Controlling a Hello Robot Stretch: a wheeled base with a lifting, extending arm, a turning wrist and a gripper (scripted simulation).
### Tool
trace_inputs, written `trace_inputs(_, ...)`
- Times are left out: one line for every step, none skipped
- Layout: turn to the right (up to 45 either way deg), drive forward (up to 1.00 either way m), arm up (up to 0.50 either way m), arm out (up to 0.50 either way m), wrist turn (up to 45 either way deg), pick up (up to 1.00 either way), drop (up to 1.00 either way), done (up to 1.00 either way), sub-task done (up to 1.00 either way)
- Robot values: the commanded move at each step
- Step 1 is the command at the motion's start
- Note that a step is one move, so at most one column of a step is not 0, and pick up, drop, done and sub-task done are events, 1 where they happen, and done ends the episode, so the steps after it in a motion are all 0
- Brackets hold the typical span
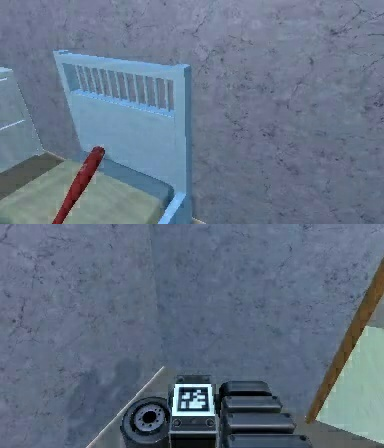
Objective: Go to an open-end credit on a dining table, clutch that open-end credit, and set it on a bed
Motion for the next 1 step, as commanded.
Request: trace_inputs(-42.0, 0.0, 0.0, 0.0, 0.0, 0.0, 0.0, 0.0, 0.0)
